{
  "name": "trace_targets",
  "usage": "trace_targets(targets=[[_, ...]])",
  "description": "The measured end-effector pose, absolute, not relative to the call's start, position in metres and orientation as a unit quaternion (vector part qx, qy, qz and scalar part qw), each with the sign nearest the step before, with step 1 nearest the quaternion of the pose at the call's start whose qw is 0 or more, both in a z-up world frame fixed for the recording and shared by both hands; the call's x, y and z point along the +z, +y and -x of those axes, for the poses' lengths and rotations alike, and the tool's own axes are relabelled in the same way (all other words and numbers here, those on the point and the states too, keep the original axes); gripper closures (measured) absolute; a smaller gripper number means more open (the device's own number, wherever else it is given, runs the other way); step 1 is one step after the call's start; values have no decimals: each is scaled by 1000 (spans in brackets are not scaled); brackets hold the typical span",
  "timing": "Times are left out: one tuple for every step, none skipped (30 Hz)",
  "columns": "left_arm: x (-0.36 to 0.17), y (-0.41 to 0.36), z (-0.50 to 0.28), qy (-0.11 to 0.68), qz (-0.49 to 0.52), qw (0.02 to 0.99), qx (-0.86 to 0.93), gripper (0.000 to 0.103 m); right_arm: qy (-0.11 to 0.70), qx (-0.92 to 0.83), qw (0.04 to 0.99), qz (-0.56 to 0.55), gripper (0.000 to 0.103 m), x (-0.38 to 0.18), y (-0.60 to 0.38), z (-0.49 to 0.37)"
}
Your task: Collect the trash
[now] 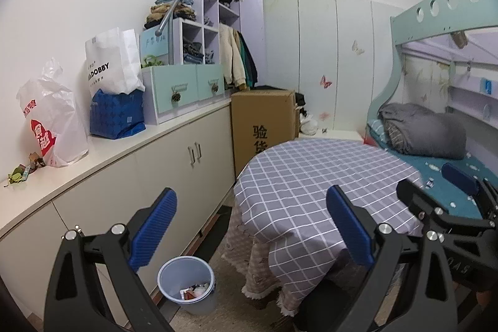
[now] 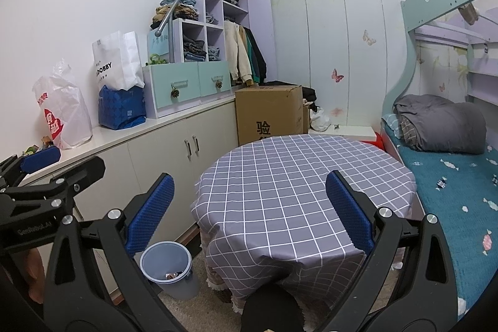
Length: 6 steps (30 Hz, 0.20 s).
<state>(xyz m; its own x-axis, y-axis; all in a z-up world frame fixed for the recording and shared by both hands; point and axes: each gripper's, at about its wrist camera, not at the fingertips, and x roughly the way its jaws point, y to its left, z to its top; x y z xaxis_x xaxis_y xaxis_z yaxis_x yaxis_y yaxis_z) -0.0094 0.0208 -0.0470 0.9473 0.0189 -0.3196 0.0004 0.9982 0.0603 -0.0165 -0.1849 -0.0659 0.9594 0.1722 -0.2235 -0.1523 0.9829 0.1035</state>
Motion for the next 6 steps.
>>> trace_targets(targets=[[-49,21,5,167,-31,986,7,8,120,83,988,-46,7,-68,-186,12],[-54,22,0,176,-31,984,9,8,128,85,987,-49,7,-73,-188,5],[-56,23,-5,182,-31,983,10,8,135,86,986,-51,7,-76,-188,-1],[-61,24,-11,192,-30,981,13,8,142,86,985,-51,7,-80,-190,-7],[-64,24,-17,199,-30,979,16,8,151,85,983,-53,7,-86,-191,-14],[-69,24,-24,210,-30,977,21,8,160,85,982,-56,7,-91,-194,-23]])
